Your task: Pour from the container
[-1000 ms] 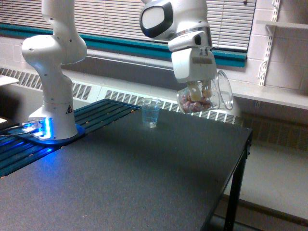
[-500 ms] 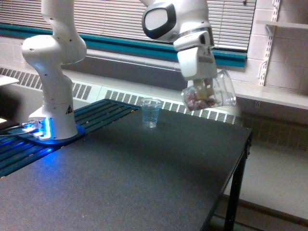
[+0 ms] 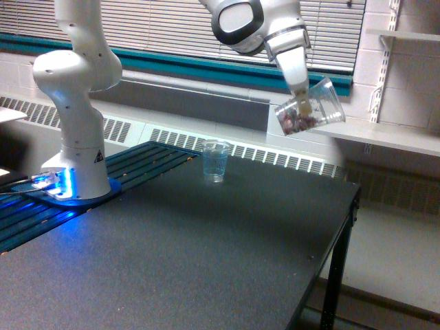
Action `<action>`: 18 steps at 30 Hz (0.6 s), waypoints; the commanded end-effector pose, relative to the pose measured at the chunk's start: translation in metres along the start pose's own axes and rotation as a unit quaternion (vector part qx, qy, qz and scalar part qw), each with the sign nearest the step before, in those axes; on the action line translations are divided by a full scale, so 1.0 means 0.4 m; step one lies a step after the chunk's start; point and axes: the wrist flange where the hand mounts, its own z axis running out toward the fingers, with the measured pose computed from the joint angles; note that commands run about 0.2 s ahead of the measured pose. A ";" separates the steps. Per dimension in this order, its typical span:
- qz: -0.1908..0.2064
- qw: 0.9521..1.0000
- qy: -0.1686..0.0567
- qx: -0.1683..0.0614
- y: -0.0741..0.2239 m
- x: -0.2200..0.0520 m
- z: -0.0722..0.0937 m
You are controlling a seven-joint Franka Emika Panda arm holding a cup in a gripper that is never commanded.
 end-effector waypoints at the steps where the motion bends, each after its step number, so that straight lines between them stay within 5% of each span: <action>1: -0.056 0.998 0.009 0.019 -0.086 -0.107 -0.040; 18: -0.173 0.983 0.008 0.058 -0.211 -0.421 -0.120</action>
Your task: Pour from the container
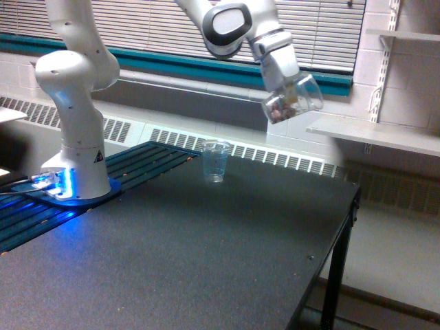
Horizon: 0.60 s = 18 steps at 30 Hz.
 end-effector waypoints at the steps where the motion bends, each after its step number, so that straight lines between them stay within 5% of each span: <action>1: -0.042 0.999 0.002 0.015 -0.072 -0.100 -0.028; 18: -0.131 0.991 -0.018 0.020 -0.125 -0.323 -0.052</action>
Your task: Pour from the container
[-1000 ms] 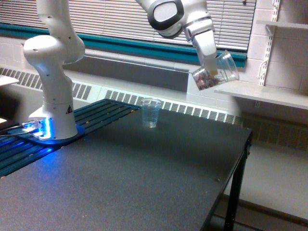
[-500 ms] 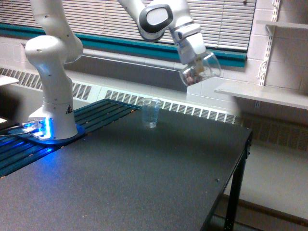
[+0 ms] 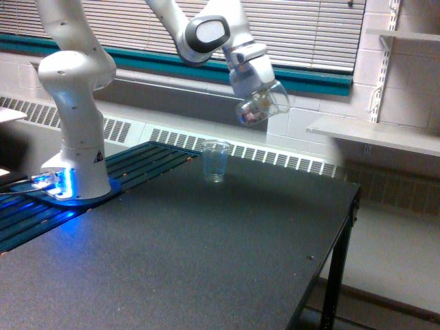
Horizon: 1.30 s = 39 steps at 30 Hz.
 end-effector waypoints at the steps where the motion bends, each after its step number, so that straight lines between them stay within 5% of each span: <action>1: -0.031 1.000 -0.001 0.002 -0.022 -0.067 -0.011; 39: -0.108 0.992 -0.057 0.014 -0.047 -0.338 -0.046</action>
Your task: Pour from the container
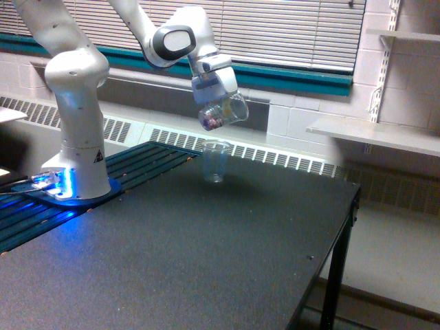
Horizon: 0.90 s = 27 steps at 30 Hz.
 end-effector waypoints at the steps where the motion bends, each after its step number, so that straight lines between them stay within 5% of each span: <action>1: -0.036 0.999 -0.019 -0.003 -0.017 -0.063 0.009; 27: -0.058 0.995 -0.076 -0.010 -0.088 -0.145 0.032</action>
